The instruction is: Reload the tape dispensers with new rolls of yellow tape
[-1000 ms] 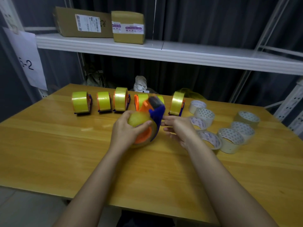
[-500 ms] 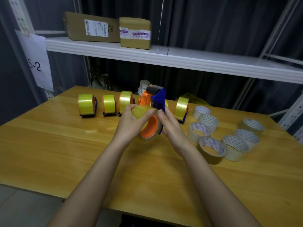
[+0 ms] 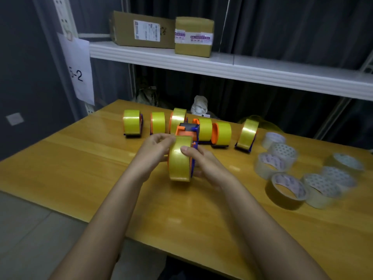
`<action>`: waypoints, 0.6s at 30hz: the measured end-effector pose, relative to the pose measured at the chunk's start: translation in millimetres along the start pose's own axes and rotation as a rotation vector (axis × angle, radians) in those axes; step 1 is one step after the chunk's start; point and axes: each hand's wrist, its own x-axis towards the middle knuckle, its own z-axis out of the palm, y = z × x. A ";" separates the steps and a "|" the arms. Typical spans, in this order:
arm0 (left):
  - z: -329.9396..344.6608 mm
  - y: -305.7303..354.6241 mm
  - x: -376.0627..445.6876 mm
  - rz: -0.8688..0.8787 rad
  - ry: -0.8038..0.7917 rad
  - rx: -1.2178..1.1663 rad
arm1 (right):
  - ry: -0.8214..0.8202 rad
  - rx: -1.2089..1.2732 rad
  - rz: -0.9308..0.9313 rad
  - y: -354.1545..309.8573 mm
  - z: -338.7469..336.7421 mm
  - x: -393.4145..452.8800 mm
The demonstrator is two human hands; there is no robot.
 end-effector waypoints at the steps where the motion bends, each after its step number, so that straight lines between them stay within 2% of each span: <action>1: -6.7 -3.6 0.5 0.000 0.031 0.008 | -0.012 -0.015 0.038 0.5 8.5 4.0; 7: -34.6 -22.2 15.7 -0.044 0.166 0.108 | -0.058 0.038 0.198 3.0 49.1 28.6; 18: -44.0 -36.4 47.7 -0.090 0.200 0.156 | -0.001 -0.114 0.202 -5.2 59.2 43.9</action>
